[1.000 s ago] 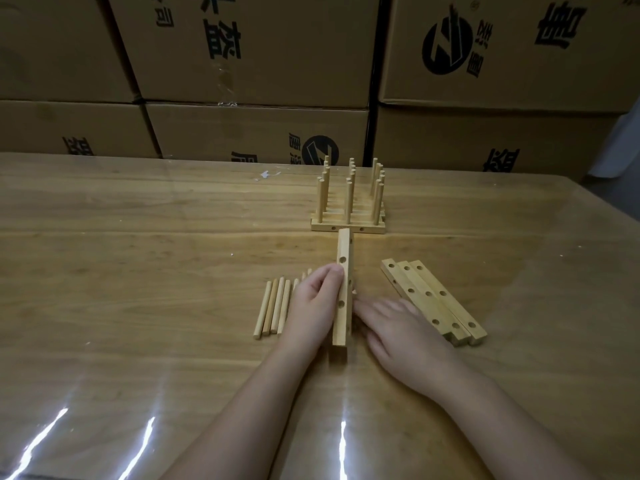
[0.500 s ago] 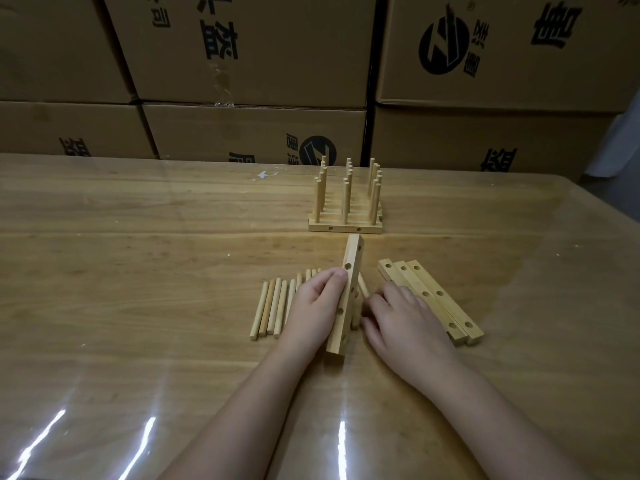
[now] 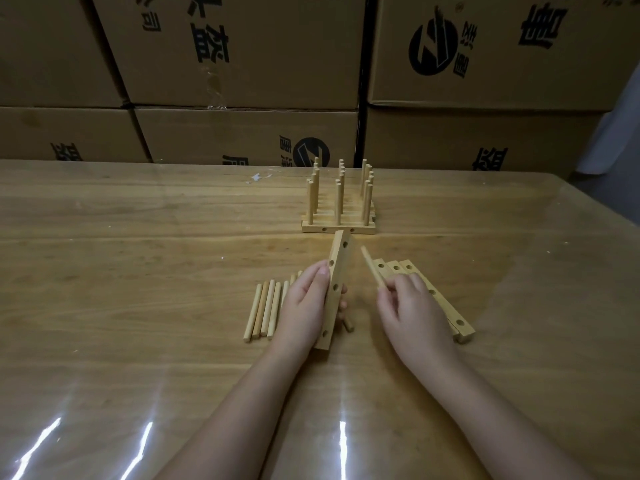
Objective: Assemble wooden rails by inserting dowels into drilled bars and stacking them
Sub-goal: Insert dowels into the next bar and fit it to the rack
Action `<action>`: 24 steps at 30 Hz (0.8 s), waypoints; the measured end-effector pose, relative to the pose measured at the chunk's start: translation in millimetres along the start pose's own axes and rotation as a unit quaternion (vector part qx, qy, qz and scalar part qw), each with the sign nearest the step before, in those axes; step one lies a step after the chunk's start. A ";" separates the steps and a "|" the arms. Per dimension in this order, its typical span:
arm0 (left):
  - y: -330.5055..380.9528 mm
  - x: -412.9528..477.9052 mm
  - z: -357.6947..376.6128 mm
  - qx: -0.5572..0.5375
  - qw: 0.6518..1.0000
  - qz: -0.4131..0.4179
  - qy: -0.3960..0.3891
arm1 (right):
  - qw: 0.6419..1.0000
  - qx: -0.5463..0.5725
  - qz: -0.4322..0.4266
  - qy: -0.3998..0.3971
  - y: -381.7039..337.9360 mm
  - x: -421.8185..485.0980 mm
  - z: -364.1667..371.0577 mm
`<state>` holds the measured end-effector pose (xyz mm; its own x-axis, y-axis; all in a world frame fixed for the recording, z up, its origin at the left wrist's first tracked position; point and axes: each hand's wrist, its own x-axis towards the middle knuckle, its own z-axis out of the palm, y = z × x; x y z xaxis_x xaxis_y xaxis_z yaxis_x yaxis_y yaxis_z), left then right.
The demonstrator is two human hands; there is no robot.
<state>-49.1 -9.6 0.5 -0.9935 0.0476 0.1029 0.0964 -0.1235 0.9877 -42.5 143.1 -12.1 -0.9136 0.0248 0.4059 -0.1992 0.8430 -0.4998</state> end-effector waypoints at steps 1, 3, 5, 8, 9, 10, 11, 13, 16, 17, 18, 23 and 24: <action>-0.4 0.5 0.1 -0.004 1.000 0.003 0.009 | 0.999 0.047 0.005 0.009 1.6 0.9 -0.8; -1.9 1.5 -0.1 0.003 1.000 0.011 0.018 | 0.992 0.122 0.004 0.009 2.8 1.8 -2.3; -3.0 1.5 -0.3 0.012 1.000 0.018 0.015 | 0.989 0.149 -0.016 0.014 1.2 1.1 -3.9; -3.9 0.5 -0.4 0.037 0.999 0.033 0.002 | 0.989 0.141 -0.047 0.026 -2.1 -0.6 -5.4; -4.2 0.5 -0.5 0.043 0.998 0.036 -0.001 | 0.989 0.135 -0.054 0.025 -2.6 -0.7 -5.7; -4.5 0.8 -0.8 0.047 0.998 0.037 -0.002 | 0.990 0.128 -0.059 0.022 -2.8 -0.8 -5.8; -4.9 1.1 -1.2 0.050 0.998 0.035 -0.002 | 0.990 0.123 -0.064 0.021 -2.8 -0.9 -5.7; -5.1 1.4 -1.6 0.049 0.998 0.032 0.000 | 0.990 0.123 -0.070 0.024 -2.6 -0.5 -5.3; -5.5 1.9 -1.6 0.044 0.999 0.030 0.004 | 0.990 0.121 -0.062 0.035 -1.6 0.6 -5.1; -5.7 2.2 -1.7 0.043 0.999 0.027 0.006 | 0.990 0.120 -0.059 0.038 -1.1 1.0 -5.0; -5.9 2.6 -1.6 0.043 0.999 0.024 0.008 | 0.990 0.119 -0.057 0.041 -0.2 1.3 -5.2; -5.5 0.6 -0.7 0.065 0.997 0.028 0.013 | 0.992 0.082 -0.067 0.068 1.3 3.4 -9.5; -5.3 -0.2 -0.6 0.071 0.997 0.035 0.015 | 0.992 0.065 -0.073 0.077 1.3 3.6 -11.1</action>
<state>-49.5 -9.6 -4.8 -0.9854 0.0142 0.1698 0.1700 0.0160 0.9853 -42.2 150.3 -2.8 -0.8085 -0.0031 0.5884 -0.3791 0.7675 -0.5170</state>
